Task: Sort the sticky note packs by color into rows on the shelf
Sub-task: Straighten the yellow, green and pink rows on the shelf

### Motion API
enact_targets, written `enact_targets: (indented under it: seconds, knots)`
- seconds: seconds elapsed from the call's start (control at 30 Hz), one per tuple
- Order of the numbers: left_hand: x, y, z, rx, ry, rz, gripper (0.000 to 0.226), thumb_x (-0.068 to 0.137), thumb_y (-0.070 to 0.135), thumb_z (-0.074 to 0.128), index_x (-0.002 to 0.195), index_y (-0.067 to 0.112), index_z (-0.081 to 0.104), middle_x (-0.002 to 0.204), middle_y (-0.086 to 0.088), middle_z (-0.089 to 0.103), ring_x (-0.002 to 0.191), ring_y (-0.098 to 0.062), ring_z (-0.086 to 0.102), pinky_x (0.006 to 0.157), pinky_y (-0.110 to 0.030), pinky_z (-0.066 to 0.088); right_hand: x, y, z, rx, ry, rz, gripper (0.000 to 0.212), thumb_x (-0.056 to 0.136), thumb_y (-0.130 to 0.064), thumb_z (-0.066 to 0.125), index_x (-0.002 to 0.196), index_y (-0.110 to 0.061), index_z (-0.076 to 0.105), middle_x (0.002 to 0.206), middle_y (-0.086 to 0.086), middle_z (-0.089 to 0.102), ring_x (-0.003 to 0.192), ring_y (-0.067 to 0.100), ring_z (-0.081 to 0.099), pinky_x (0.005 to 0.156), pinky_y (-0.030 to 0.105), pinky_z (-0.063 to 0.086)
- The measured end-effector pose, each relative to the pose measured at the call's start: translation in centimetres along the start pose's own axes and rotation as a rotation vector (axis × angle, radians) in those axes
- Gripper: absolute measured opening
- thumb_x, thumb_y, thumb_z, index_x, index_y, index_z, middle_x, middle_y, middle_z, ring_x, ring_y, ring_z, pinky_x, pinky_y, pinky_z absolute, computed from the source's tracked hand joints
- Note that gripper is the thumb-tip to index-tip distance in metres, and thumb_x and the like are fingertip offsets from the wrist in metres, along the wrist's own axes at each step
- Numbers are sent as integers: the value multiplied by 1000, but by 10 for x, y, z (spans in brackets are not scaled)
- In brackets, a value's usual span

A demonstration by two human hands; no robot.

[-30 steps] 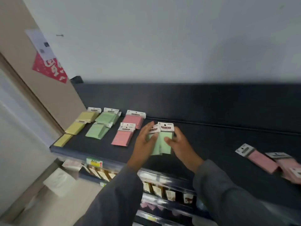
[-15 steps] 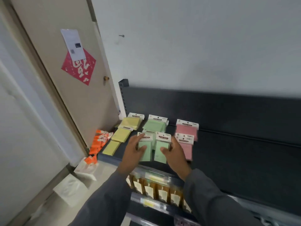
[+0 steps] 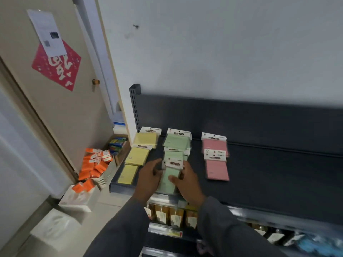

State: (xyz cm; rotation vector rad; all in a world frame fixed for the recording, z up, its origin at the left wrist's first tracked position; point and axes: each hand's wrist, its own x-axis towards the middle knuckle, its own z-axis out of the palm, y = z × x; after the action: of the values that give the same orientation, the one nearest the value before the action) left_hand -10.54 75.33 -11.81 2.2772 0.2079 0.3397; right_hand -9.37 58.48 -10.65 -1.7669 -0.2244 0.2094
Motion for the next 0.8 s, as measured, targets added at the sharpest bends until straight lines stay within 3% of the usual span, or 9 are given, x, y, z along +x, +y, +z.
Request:
enact_targets:
  seconds: [0.1,0.17,0.33,0.4,0.5,0.63,0.7,0.73,0.8]
  knots:
    - [0,-4,1,4,6,-20,47,90,-5,62,135,11,62,133,-9,64,118,-20,62,97,-21,42,3,7,9,-75,86,-38,69,81,-9,79,136,-31,44,126,-6,54,115,10,60,97,34,55]
    - [-3,-3,5,6,22,-36,44,91,-6,59,131,10,65,128,-9,68,117,-20,63,97,-20,42,1,6,12,-93,123,-48,78,80,-7,80,141,-33,40,121,-7,42,114,10,59,96,29,55]
    - [-8,1,9,-55,57,-45,24,93,3,62,113,12,72,103,0,73,96,-16,69,81,-13,47,0,10,15,-196,100,-129,77,84,-13,76,146,-31,34,128,-7,39,121,10,52,102,37,51]
    - [-12,3,7,-64,49,-40,16,95,11,65,109,13,73,97,4,71,91,-14,69,77,-12,48,2,7,13,-173,107,-129,80,83,-9,77,145,-33,34,128,-7,37,119,9,54,99,32,53]
    - [-20,7,1,-75,1,-20,18,95,27,68,109,16,73,98,1,73,91,-12,69,85,-30,56,5,8,9,-187,84,-152,80,84,-12,78,147,-29,33,128,-7,33,119,8,53,97,21,52]
    - [-26,25,-3,18,77,109,13,92,19,73,87,28,66,76,11,65,71,-4,62,68,-9,44,0,2,-5,-269,122,-182,67,89,-30,73,145,-23,37,131,-4,34,122,10,49,107,24,44]
    - [-20,51,3,108,244,206,1,94,18,69,94,19,70,86,-2,69,80,-19,63,76,-21,45,-9,-5,-26,-343,186,-242,53,93,-30,67,140,-21,43,131,1,41,120,10,45,108,22,37]
    - [-15,70,11,117,277,238,10,96,19,67,103,14,71,98,-9,71,91,-27,63,84,-34,48,-12,-6,-39,-397,221,-271,48,94,-29,64,138,-20,45,132,3,43,122,12,43,109,25,35]
    - [-10,111,41,48,229,281,17,96,17,66,112,11,70,112,-13,68,104,-32,61,94,-44,46,-18,0,-78,-509,287,-281,44,97,-27,58,138,-18,46,138,7,44,128,19,39,112,33,35]
